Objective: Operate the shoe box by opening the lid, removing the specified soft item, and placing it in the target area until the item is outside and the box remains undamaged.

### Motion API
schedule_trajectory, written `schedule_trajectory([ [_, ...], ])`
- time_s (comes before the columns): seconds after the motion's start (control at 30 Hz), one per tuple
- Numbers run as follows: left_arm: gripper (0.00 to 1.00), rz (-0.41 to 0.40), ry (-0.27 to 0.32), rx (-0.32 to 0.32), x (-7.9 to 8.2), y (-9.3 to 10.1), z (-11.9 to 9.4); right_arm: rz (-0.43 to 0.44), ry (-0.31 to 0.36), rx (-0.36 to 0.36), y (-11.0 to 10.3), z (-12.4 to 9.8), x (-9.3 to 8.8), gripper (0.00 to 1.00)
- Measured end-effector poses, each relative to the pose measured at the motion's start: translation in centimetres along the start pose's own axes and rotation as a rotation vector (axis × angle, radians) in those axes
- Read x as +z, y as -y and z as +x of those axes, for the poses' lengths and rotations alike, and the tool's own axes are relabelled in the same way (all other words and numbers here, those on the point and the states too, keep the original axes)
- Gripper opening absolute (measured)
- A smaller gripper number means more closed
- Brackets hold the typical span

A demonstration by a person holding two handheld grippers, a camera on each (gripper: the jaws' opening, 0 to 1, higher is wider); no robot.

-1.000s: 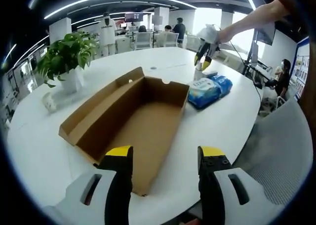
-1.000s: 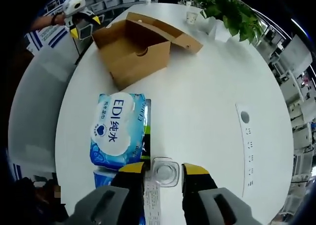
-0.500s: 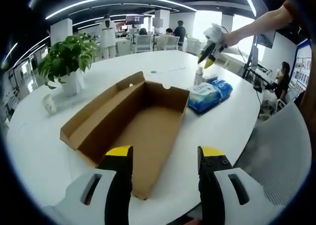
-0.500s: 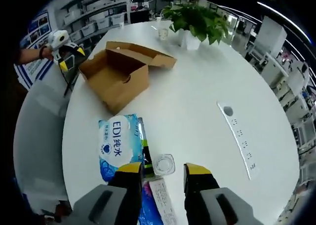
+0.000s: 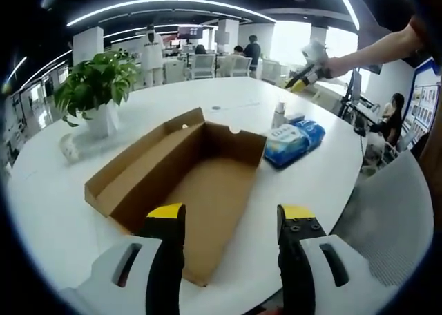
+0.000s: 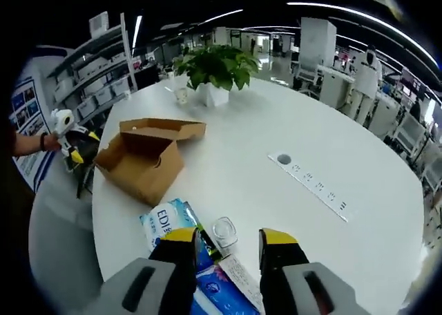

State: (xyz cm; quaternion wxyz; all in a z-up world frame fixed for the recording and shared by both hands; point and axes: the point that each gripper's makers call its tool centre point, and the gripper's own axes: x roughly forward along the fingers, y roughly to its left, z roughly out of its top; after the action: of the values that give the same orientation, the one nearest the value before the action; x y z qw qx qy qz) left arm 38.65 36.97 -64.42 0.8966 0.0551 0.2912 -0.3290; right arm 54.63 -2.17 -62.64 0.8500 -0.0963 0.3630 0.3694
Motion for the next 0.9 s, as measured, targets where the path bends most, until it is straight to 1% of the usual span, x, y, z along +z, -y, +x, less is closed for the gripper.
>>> schedule_trajectory([
  [0.1, 0.54, -0.012, 0.005, -0.001, -0.1, -0.2, -0.1, 0.047, 0.062, -0.018, -0.4, -0.7, 0.4, 0.37],
  [0.2, 0.54, -0.009, 0.004, 0.006, -0.1, -0.3, -0.3, 0.062, 0.087, -0.030, -0.3, -1.1, 0.3, 0.38],
  [0.3, 0.54, -0.021, 0.013, 0.014, -0.1, -0.4, -0.6, 0.077, 0.118, -0.040, -0.8, -1.4, 0.4, 0.40],
  [0.43, 0.54, -0.023, 0.010, 0.021, -0.4, -0.5, -0.9, 0.092, 0.148, -0.055, -1.3, -2.1, 0.3, 0.42],
  [0.47, 0.54, -0.027, 0.011, 0.026, -0.4, -0.7, -1.1, 0.100, 0.161, -0.061, -1.5, -2.4, 0.4, 0.42],
  [0.53, 0.54, -0.040, 0.018, 0.050, -0.5, -1.1, -1.5, 0.131, 0.212, -0.076, -1.5, -3.2, 0.7, 0.42],
  [0.73, 0.54, -0.072, 0.026, 0.081, -1.1, -1.7, -2.2, 0.164, 0.246, -0.096, -3.4, -4.5, -0.2, 0.47],
  [0.87, 0.54, -0.115, 0.038, 0.125, -1.4, -2.6, -2.7, 0.192, 0.276, -0.106, -4.3, -5.1, -0.7, 0.47],
  [0.9, 0.54, -0.128, 0.043, 0.133, -1.5, -2.8, -2.8, 0.199, 0.282, -0.110, -4.8, -5.2, -1.0, 0.48],
])
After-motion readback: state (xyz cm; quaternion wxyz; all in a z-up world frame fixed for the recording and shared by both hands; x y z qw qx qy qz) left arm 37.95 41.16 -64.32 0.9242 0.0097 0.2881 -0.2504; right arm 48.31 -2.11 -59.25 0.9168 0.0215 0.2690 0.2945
